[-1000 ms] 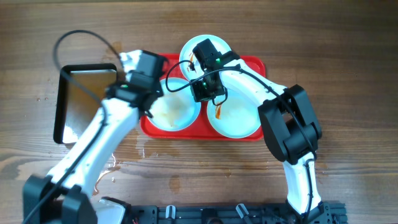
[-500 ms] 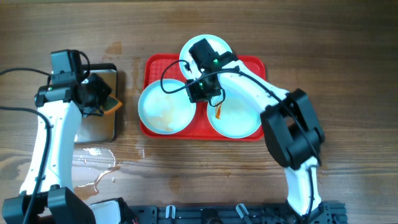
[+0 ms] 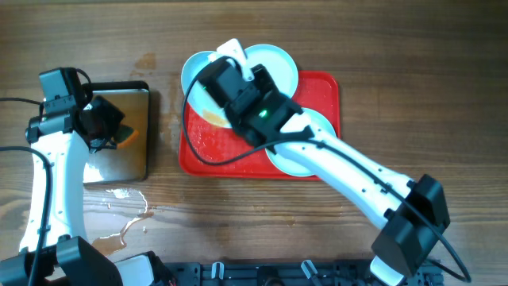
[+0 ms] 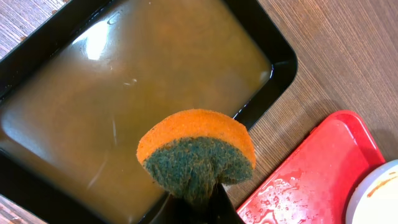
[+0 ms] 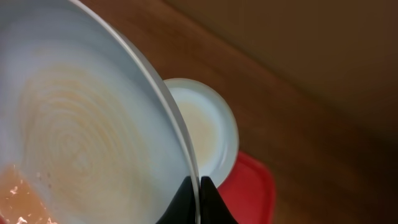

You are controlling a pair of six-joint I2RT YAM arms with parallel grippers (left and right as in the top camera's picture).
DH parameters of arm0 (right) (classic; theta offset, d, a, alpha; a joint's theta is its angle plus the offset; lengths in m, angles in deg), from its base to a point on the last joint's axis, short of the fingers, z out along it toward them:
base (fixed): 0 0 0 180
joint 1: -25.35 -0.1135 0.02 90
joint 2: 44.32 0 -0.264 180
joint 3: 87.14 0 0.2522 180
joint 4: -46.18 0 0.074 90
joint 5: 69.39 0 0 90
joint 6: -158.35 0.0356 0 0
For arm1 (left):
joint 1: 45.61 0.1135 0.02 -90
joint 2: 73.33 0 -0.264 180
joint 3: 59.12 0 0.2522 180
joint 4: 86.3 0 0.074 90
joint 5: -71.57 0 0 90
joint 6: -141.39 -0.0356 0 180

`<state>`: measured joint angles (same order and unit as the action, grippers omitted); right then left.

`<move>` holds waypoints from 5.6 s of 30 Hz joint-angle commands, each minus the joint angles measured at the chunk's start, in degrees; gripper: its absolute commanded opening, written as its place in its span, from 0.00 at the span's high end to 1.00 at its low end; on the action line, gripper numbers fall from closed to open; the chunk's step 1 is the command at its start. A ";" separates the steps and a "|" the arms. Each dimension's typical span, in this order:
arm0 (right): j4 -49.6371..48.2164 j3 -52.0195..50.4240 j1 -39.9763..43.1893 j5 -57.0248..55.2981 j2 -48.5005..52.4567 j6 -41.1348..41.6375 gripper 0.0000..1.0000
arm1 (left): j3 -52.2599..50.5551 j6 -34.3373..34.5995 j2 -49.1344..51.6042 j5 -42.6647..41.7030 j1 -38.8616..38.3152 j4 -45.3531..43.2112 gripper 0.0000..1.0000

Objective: Clean dirty plates on tray and stack at the side

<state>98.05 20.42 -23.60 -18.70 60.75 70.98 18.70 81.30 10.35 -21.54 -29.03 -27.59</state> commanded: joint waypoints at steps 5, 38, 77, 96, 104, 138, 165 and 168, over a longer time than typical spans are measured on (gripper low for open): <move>-9.03 0.70 -5.92 -20.37 -0.39 -19.43 0.96 | -0.31 0.33 -0.09 -0.26 0.15 -0.24 0.96; 0.72 -6.38 21.27 49.18 0.90 14.67 0.96 | -0.31 -6.62 -0.09 -12.50 -0.24 0.44 0.96; -24.48 -26.93 14.56 46.51 8.70 22.97 0.96 | -0.33 -8.50 13.42 -13.84 -28.37 -8.13 0.96; -26.27 -26.58 14.40 41.77 8.72 26.95 0.96 | -0.52 1.20 20.59 -5.07 -31.93 -8.85 0.96; -25.99 -26.58 14.38 41.81 8.72 28.00 0.96 | -7.65 11.37 20.59 -3.21 -35.26 -20.96 0.96; -30.69 -26.51 14.38 51.58 1.38 19.82 0.96 | -1.57 9.57 -4.31 12.83 -22.84 -9.42 0.96; -64.15 -25.92 -5.64 -22.99 -16.90 -65.83 0.96 | -5.33 6.29 -2.99 -6.27 0.31 -1.33 0.96; -65.99 -25.92 -8.02 -23.76 -16.90 -69.20 0.96 | -5.33 6.32 -2.99 -6.49 0.31 -1.33 0.96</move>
<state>33.22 -6.35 -29.20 -37.61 43.75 13.61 13.62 88.91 7.10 -27.18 -28.94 -28.90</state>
